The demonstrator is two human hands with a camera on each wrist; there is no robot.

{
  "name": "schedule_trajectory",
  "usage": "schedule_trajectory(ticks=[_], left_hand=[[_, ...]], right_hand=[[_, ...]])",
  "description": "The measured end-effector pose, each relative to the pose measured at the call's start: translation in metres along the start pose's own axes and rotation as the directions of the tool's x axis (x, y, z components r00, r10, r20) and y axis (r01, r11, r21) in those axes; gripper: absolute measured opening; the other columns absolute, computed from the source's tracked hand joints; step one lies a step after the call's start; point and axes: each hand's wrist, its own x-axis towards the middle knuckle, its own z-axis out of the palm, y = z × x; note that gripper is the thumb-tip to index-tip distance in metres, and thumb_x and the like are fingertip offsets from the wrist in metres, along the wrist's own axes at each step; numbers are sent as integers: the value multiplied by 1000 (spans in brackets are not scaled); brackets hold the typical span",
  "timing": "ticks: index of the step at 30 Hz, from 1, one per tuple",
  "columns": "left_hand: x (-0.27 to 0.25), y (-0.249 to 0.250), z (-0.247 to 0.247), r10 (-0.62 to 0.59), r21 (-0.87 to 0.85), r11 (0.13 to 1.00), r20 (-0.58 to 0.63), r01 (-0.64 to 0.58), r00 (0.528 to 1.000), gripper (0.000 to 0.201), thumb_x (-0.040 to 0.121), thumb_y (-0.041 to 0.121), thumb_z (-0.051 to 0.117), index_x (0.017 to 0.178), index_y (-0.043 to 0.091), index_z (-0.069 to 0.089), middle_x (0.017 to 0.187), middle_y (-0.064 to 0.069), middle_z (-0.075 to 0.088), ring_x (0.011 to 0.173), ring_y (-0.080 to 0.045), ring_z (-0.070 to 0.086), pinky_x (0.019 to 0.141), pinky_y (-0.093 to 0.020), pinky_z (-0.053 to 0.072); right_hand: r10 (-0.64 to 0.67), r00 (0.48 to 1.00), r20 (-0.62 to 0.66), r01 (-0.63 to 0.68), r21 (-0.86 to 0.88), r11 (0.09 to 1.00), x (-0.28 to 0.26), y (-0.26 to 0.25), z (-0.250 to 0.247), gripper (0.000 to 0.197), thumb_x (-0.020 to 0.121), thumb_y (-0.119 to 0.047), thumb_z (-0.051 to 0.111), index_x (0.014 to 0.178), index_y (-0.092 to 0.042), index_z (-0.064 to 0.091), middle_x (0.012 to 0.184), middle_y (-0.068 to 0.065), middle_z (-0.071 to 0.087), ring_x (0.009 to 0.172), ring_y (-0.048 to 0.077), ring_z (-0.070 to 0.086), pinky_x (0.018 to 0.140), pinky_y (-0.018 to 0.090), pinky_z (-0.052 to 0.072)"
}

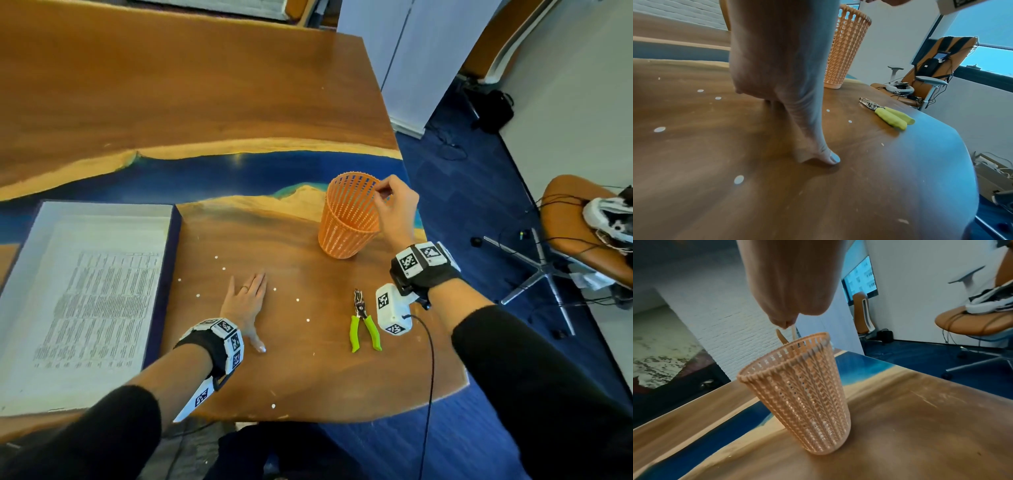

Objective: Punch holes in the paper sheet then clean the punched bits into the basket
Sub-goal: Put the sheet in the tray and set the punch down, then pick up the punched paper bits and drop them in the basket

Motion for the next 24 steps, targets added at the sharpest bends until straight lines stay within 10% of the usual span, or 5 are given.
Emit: schedule_trajectory(ticks=[15,24], left_hand=[[-4,6,11,-46,78,996,-25,47,999,148,57,64,78,147,0,-19,156,-13,-28,148,-26,-16,118,-55,3],[-3,7,8,-50,70,996,-12,50,999,149,55,64,79,148,-1,-18,157,-13,-26,148,-26,-14,118,-55,3]], right_hand=[[85,992,95,-75,-97,992,9,13,13,18,73,-3,72,75,-19,63,73,-5,65,74,14,63,85,48,52],[-182,983,19,183,-94,978,-31,-19,21,9,88,-14,61,87,-7,66,84,8,64,82,12,51,76,29,43]])
